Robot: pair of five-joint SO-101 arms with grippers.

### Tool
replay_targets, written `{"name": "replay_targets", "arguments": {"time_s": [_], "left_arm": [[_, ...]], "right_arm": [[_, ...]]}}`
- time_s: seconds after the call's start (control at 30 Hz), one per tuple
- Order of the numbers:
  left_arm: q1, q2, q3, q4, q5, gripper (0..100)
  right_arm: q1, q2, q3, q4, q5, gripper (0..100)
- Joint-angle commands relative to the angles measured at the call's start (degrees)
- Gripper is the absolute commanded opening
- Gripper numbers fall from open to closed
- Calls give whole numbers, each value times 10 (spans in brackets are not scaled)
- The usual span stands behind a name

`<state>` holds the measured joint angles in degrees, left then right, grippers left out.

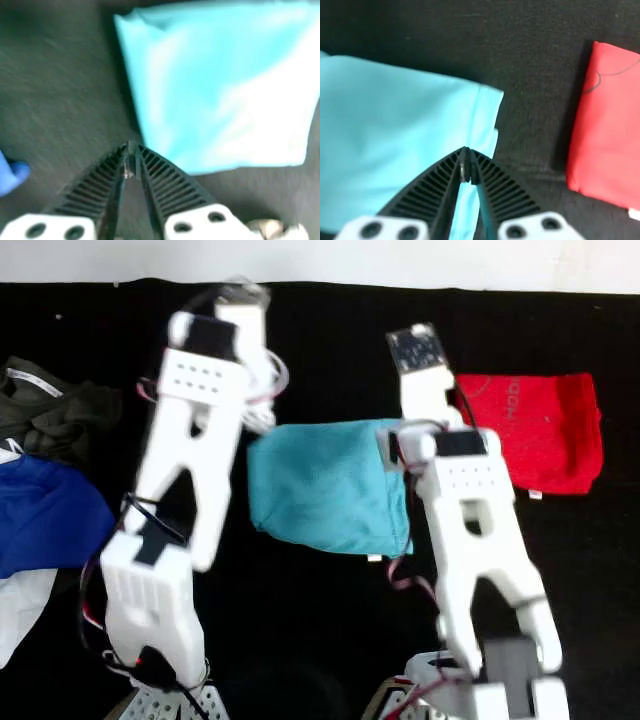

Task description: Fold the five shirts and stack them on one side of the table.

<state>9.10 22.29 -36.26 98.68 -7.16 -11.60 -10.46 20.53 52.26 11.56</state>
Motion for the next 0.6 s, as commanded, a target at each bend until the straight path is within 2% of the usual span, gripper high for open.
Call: {"name": "replay_targets", "arguments": {"time_s": [0.0, 0.13, 0.27, 0.37, 0.57], "left_arm": [[29, -93, 179, -108, 23, 9], [42, -141, 365, -253, 41, 9], [44, -178, 497, -341, 55, 9], [39, -188, 575, -413, 58, 9], [-27, -187, 651, -508, 56, 9]], "right_arm": [[10, 106, -111, -10, 2, 5], [10, 221, -200, 1, 2, 5], [8, 298, -281, 52, 2, 5], [8, 350, -328, 57, 2, 5], [-1, 465, -436, 60, 2, 5]]}}
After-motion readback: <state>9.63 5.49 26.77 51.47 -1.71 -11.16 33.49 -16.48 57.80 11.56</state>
